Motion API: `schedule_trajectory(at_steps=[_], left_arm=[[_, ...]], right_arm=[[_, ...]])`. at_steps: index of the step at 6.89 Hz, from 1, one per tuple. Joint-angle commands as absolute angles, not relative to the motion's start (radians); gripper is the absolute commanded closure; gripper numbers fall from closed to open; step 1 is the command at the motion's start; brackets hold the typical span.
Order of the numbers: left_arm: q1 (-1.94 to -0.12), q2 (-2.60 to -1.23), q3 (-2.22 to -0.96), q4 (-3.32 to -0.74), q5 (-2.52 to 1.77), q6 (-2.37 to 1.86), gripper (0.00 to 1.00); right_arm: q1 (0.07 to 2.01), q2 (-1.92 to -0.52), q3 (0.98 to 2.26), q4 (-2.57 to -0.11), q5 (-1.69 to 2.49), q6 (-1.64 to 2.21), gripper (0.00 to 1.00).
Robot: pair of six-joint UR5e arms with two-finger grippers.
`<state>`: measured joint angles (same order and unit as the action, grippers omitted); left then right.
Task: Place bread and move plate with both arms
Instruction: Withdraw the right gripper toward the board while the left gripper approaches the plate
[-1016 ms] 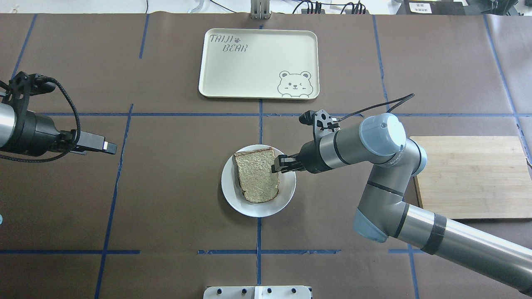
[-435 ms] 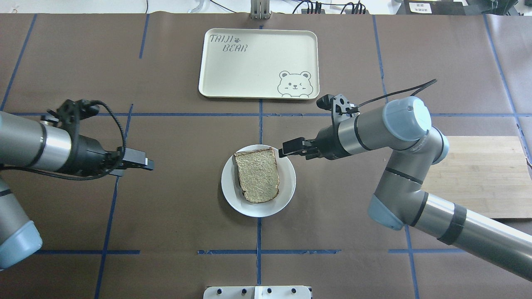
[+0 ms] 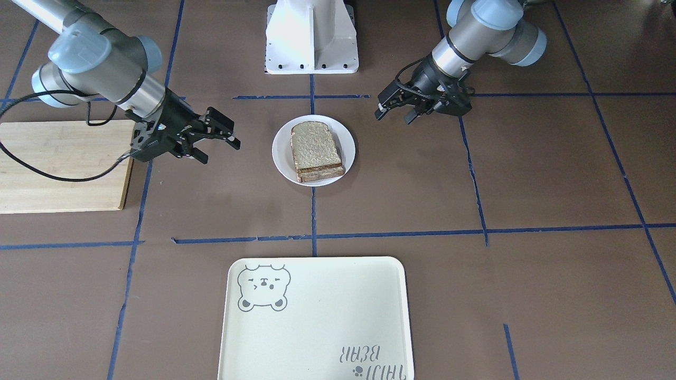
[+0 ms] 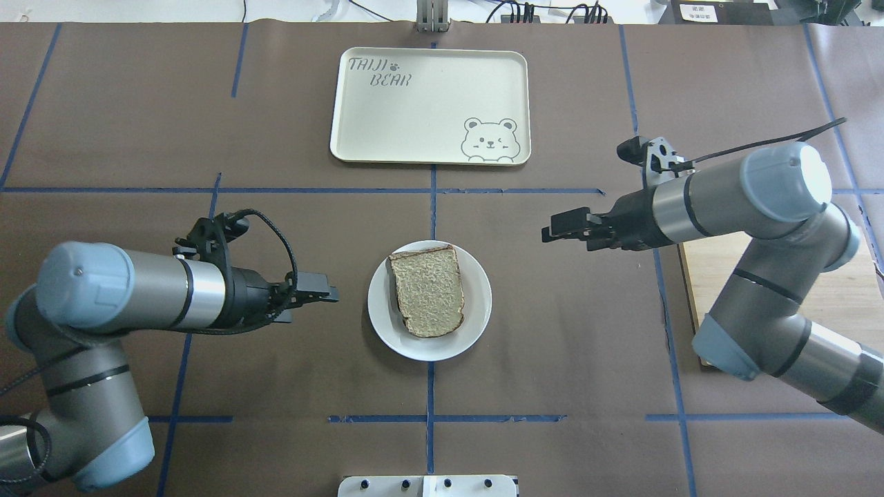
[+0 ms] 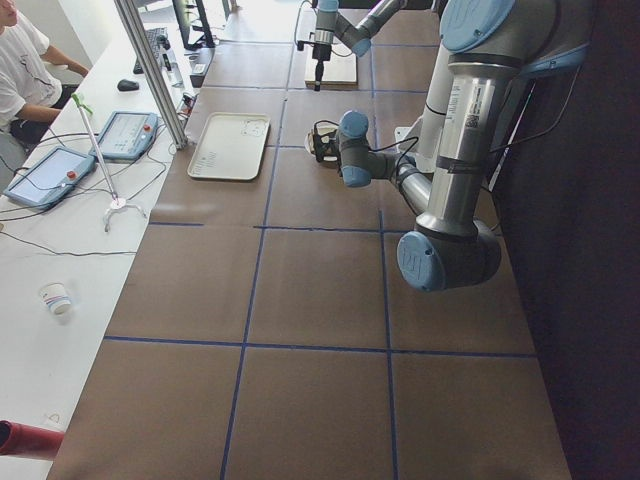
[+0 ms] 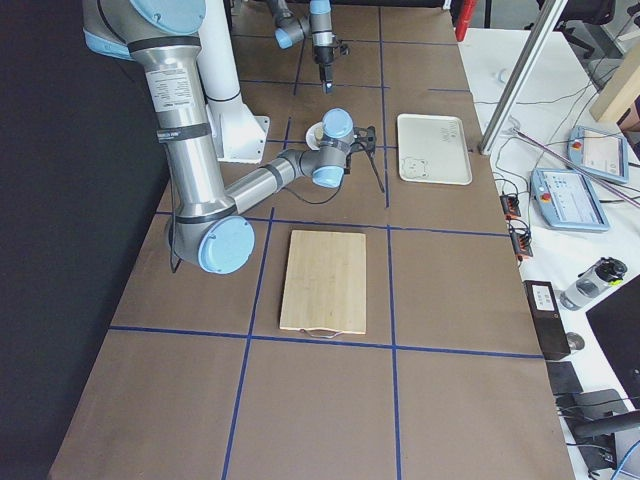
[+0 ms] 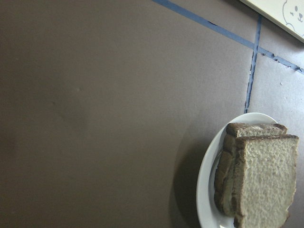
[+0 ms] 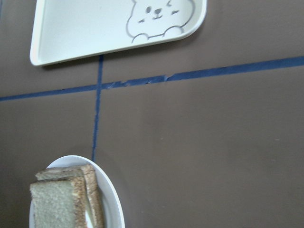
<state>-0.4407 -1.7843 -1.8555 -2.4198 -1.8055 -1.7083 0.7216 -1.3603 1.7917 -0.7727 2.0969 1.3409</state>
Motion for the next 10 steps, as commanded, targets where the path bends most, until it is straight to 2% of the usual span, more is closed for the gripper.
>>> schedule_trajectory(at_steps=[1, 3, 8, 10], left_arm=[[-0.37, -1.792, -1.775, -2.659, -1.675, -1.916, 0.06], [-0.281, -1.813, -1.689, -2.826, -1.413, -2.02, 0.09], [-0.183, -1.816, -1.605, -2.891, -1.234, -2.022, 0.16], [-0.179, -1.862, -1.516, -3.002, -1.229, -2.017, 0.24]], right_arm=[[0.779, -1.487, 1.919, -0.873, 2.098, 1.333, 0.0], [0.792, -1.552, 1.966, -0.874, 2.098, 1.33, 0.0], [0.799, -1.594, 1.993, -0.873, 2.098, 1.331, 0.0], [0.799, -1.598, 1.994, -0.871, 2.098, 1.33, 0.0]])
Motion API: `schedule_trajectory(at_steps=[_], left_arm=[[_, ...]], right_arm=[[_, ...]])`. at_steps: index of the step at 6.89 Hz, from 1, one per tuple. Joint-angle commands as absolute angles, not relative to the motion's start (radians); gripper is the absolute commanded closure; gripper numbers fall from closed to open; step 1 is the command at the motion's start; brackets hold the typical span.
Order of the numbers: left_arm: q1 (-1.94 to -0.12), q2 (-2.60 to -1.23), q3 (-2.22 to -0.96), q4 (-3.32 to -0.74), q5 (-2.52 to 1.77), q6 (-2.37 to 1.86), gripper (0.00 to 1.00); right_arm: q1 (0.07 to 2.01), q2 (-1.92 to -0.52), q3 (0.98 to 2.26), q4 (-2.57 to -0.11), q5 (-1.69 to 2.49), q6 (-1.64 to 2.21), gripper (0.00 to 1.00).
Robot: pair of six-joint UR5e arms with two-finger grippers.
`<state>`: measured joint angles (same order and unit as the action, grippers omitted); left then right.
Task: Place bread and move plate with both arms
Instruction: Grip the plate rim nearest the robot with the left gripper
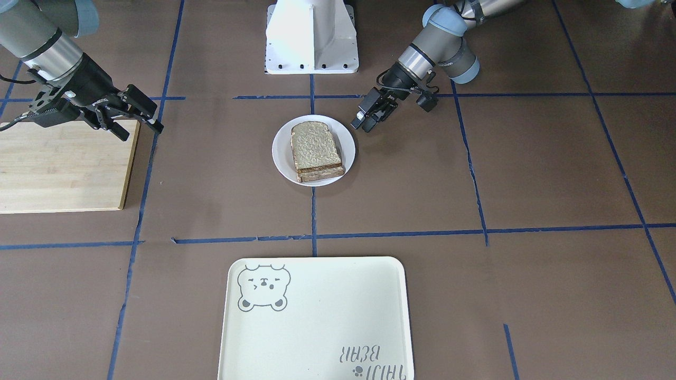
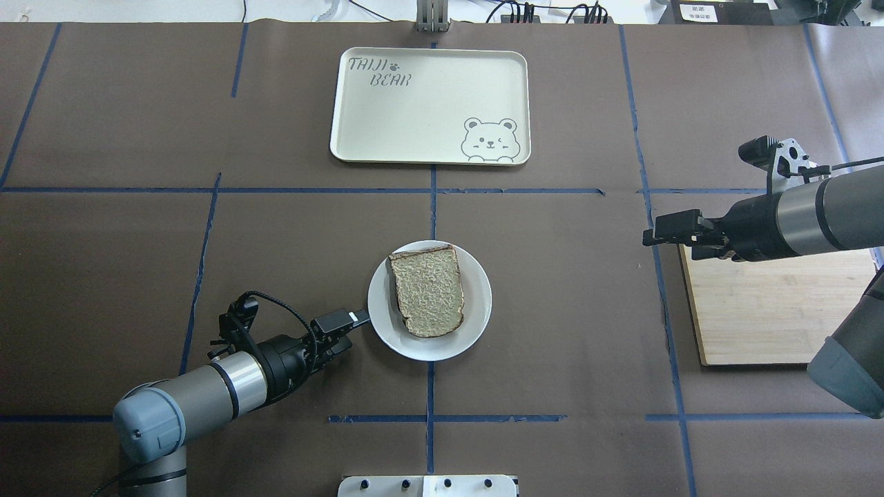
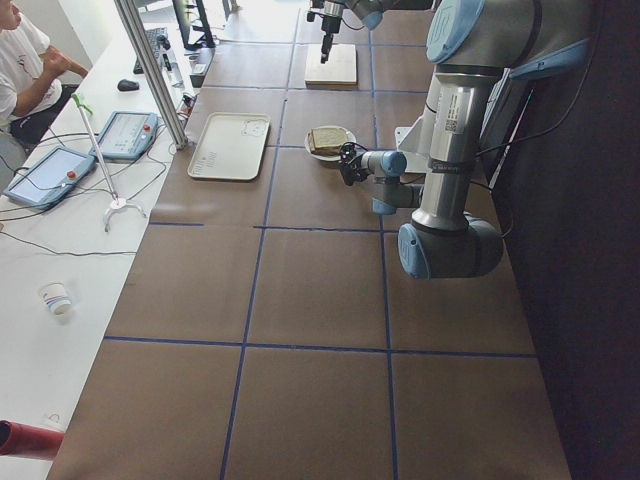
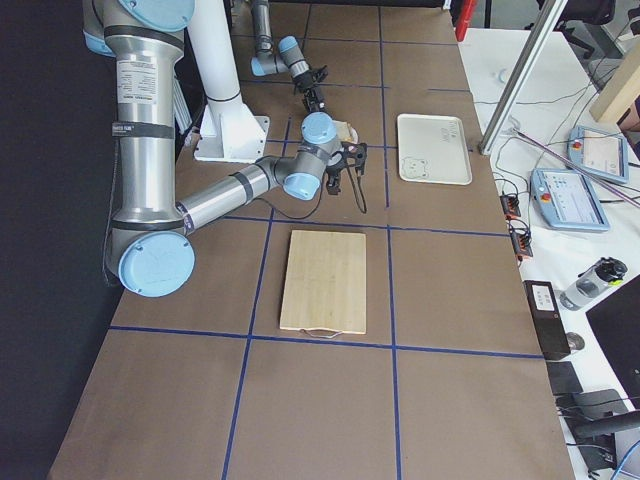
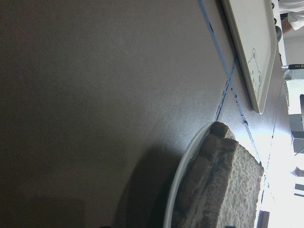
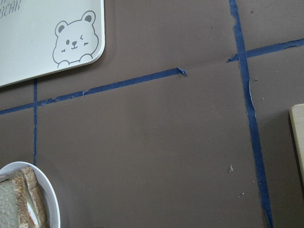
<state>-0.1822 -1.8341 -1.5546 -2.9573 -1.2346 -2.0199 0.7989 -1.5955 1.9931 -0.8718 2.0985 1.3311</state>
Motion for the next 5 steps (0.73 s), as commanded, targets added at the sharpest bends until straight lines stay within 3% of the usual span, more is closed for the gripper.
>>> schedule_trajectory(at_steps=[1, 2, 4, 5], left_arm=[[-0.179, -1.87, -1.514, -3.002, -1.229, -2.016, 0.27], [-0.179, -1.873, -1.516, -3.007, -1.23, -1.975, 0.29], [-0.179, -1.878, -1.514, -3.008, -1.232, -1.939, 0.46], [-0.178, -1.884, -1.506, -3.008, -1.232, -1.937, 0.46]], right_arm=[[0.799, -1.6, 1.994, -0.871, 2.098, 1.33, 0.0], [0.798, -1.603, 1.994, -0.871, 2.098, 1.331, 0.0], [0.798, -1.611, 1.994, -0.87, 2.097, 1.331, 0.0], [0.798, -1.618, 1.994, -0.867, 2.097, 1.33, 0.0]])
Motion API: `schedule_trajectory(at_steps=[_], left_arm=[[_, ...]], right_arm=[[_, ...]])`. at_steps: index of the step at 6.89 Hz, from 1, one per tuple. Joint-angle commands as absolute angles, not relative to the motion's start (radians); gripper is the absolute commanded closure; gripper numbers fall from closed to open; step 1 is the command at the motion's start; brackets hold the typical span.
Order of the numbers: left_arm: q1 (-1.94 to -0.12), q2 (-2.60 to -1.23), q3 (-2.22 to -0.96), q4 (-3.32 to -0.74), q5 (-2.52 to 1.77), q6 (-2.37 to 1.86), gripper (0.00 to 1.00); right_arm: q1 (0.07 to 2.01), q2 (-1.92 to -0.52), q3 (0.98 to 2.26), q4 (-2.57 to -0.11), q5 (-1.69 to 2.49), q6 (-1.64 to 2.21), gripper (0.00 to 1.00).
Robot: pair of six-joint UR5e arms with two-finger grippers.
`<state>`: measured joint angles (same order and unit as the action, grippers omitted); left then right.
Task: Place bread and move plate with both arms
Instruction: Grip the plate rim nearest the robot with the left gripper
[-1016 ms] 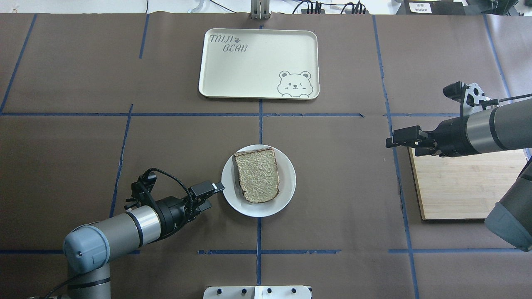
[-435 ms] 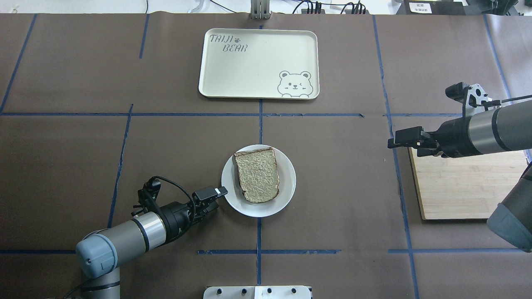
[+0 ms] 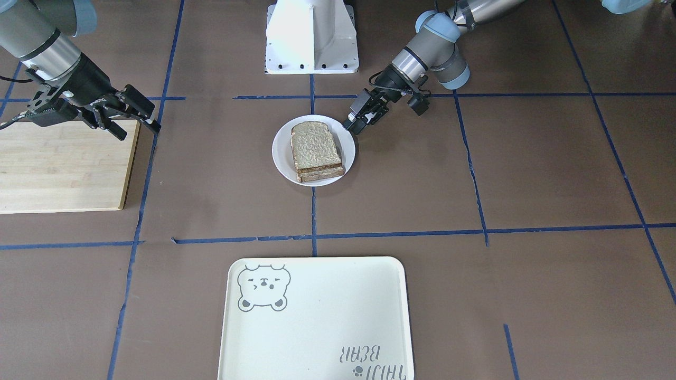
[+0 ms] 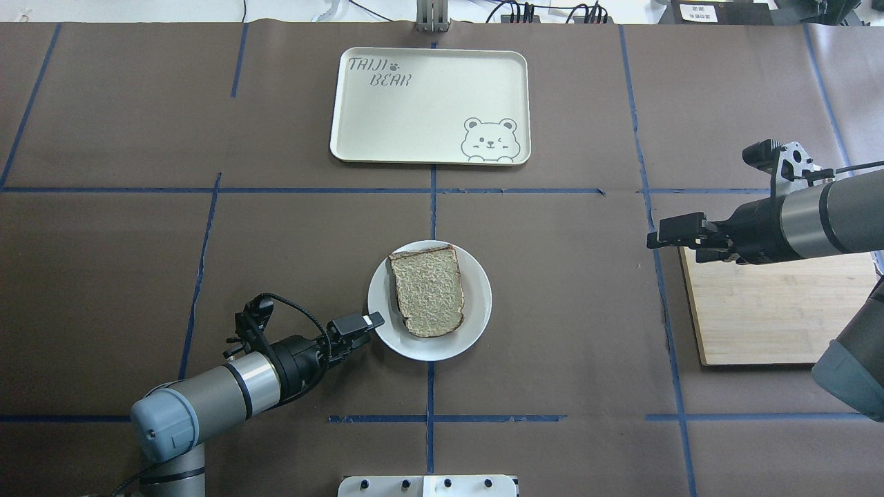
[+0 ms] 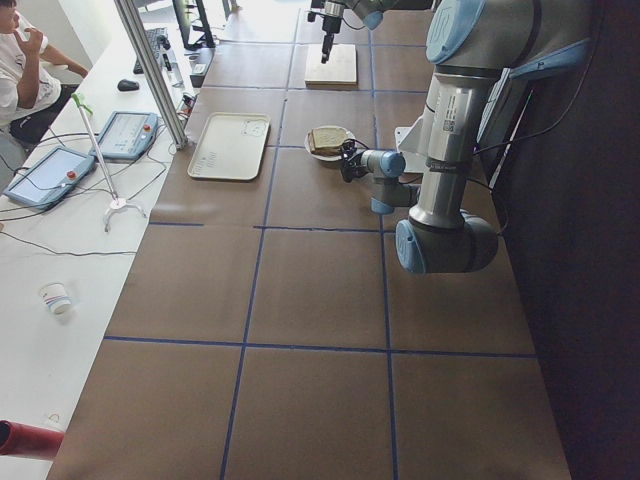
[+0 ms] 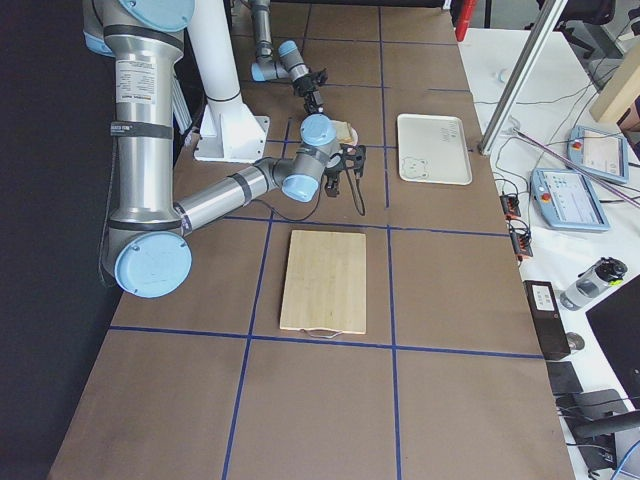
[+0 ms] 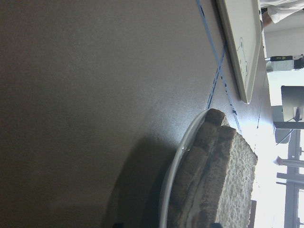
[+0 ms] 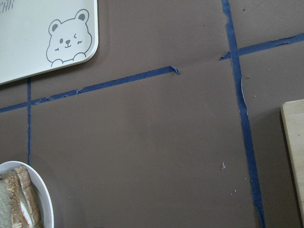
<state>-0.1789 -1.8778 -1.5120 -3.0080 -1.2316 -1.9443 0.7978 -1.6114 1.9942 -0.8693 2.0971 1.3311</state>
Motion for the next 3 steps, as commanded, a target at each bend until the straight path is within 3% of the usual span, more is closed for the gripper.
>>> schedule_trajectory(at_steps=[1, 3], left_arm=[[-0.178, -1.891, -1.49, -3.008, -1.232, -1.939, 0.46], [-0.179, -1.908, -1.471, -3.008, -1.233, -1.939, 0.5]], right_arm=[[0.798, -1.62, 1.994, -0.867, 2.097, 1.33, 0.0], [0.798, -1.623, 1.994, -0.867, 2.095, 1.33, 0.0]])
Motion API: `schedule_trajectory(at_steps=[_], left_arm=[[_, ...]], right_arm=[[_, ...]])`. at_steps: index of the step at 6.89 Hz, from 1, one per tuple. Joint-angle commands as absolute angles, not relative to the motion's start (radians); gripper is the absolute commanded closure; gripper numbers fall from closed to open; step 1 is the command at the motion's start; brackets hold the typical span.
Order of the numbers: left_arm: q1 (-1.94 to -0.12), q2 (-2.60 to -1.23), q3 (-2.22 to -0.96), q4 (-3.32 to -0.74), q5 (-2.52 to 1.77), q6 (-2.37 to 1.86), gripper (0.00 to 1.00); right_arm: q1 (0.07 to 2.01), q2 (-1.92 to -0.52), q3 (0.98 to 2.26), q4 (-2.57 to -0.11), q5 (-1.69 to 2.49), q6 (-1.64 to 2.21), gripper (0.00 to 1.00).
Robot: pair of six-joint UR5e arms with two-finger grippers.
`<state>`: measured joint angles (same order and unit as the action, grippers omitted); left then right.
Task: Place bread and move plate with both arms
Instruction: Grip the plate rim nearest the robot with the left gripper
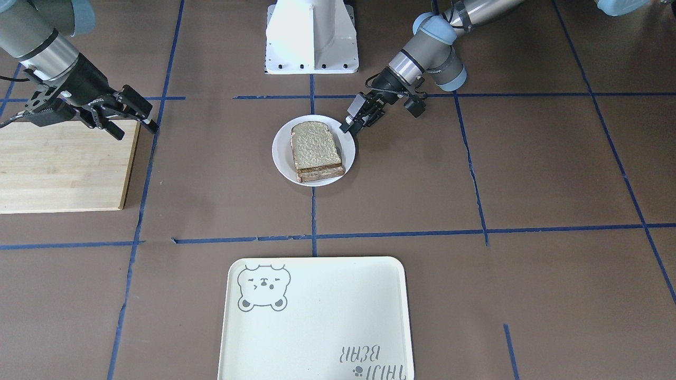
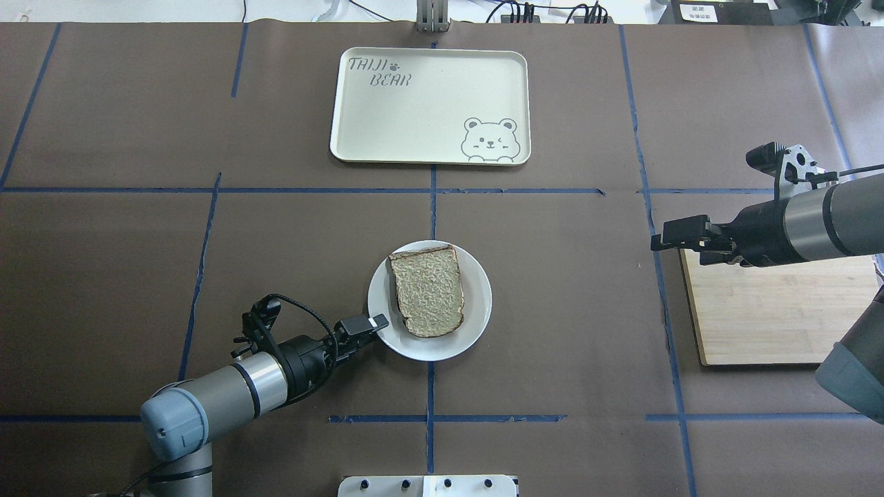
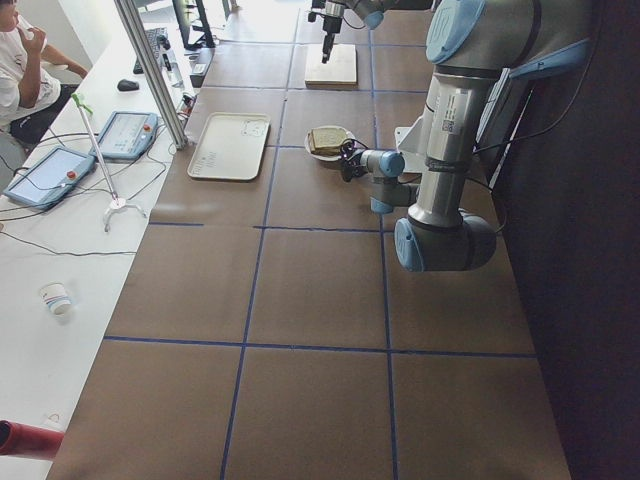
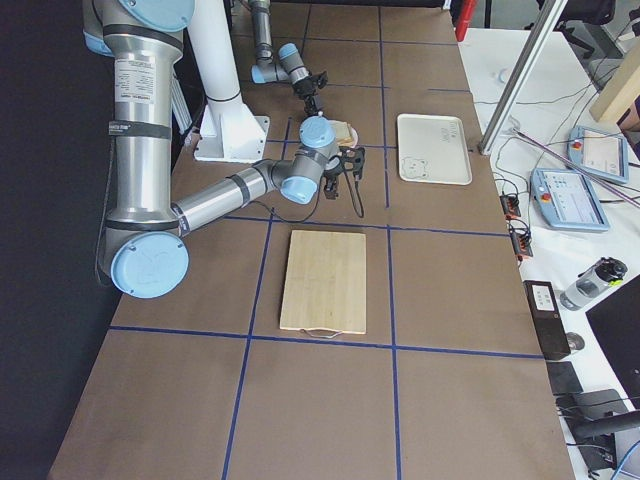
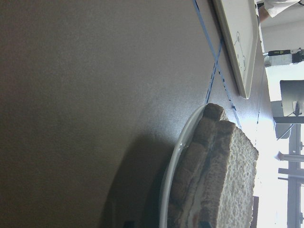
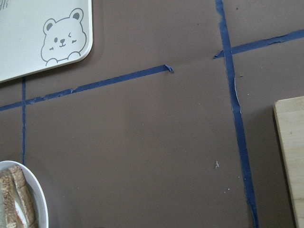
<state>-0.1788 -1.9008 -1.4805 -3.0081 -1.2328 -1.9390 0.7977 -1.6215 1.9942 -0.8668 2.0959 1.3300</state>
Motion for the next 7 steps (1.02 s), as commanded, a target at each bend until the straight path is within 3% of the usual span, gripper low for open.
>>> schedule_trajectory(at_steps=[1, 2, 5, 6, 7], left_arm=[[-0.181, -1.911, -1.471, -3.007, -1.235, -1.937, 0.55], [-0.181, -1.911, -1.465, -3.007, -1.235, -1.937, 0.61], [-0.189, -1.962, -1.414, -3.007, -1.238, -1.937, 0.64], [-0.189, -1.963, -1.411, -3.007, -1.238, -1.937, 0.67], [-0.192, -1.963, -1.413, -3.007, -1.239, -1.937, 0.77]], right_arm=[[0.799, -1.624, 1.996, -0.867, 2.094, 1.33, 0.0], [0.798, -1.629, 1.996, -0.865, 2.094, 1.33, 0.0], [0.799, -1.634, 1.996, -0.865, 2.092, 1.33, 0.0], [0.798, -1.634, 1.996, -0.865, 2.092, 1.33, 0.0], [0.798, -1.634, 1.996, -0.865, 2.092, 1.33, 0.0]])
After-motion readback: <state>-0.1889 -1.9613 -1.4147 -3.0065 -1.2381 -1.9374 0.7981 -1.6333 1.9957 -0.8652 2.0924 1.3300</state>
